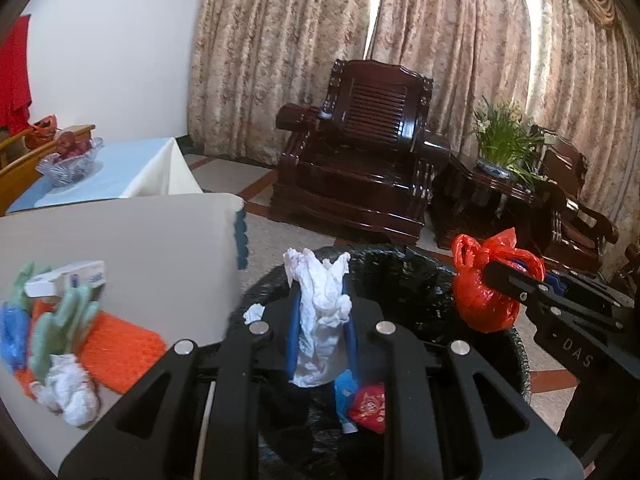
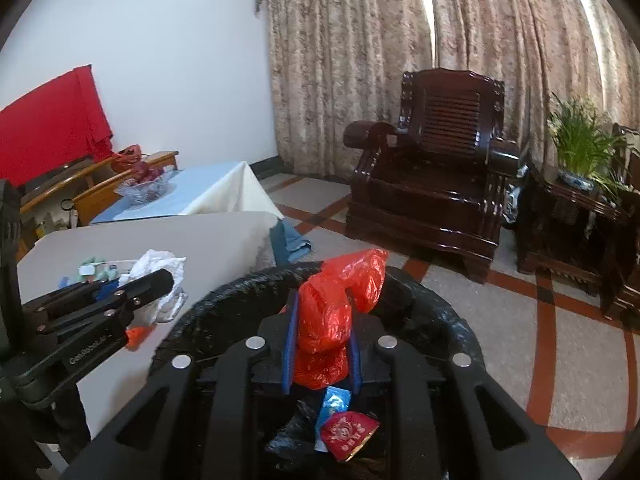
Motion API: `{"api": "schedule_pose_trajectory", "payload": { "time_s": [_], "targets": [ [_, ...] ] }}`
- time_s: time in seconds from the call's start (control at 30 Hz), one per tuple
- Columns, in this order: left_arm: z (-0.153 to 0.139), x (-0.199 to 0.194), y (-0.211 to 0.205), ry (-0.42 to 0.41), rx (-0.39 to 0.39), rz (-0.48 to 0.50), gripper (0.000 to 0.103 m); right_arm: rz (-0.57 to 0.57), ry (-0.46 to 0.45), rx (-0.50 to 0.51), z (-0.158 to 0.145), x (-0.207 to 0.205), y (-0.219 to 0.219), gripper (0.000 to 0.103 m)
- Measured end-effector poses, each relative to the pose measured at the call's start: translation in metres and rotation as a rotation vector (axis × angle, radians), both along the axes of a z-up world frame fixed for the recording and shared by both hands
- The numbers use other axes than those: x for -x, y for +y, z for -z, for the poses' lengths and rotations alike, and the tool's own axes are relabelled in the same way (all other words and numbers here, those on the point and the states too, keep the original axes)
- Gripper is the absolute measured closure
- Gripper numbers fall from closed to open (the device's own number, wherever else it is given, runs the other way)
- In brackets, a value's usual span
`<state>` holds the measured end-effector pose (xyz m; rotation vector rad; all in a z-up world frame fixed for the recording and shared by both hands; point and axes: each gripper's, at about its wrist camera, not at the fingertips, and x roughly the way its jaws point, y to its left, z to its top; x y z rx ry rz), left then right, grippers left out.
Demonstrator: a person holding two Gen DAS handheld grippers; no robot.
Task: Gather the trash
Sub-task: 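Carry the tissue and red bag over the bin with both tools, then open both tools to drop the tissue and red bag into the bin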
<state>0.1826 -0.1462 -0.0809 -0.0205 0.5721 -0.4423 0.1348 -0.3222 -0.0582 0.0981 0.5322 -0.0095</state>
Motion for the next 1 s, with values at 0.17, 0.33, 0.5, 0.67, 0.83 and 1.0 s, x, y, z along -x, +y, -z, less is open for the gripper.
{"api": "schedule_pose_trajectory", "payload": {
  "time_s": [0.17,0.33,0.5,0.67,0.83,1.0],
  "targets": [
    [0.011,-0.007,-0.017,0.024,-0.002,0.025,0.086,0.025,0.029,-0.008,0.011,-0.004,-0.014,0.082],
    [0.021,-0.012,-0.025,0.047,0.0,0.052,0.08,0.044,0.057,-0.014,0.02,-0.007,-0.022,0.081],
    [0.025,-0.014,-0.023,0.063,0.025,0.053,0.061,0.065,0.081,-0.012,0.027,-0.008,-0.028,0.074],
    [0.021,-0.014,-0.011,0.064,0.043,0.031,0.035,0.097,0.104,0.007,0.034,-0.008,-0.031,0.033],
    [0.012,-0.011,0.002,0.043,0.045,-0.006,0.019,0.138,0.086,0.02,0.031,-0.004,-0.03,0.006],
    [0.0,-0.006,0.023,0.013,0.022,-0.051,0.013,0.126,0.053,0.001,0.021,-0.001,-0.023,0.006]
  ]
}}
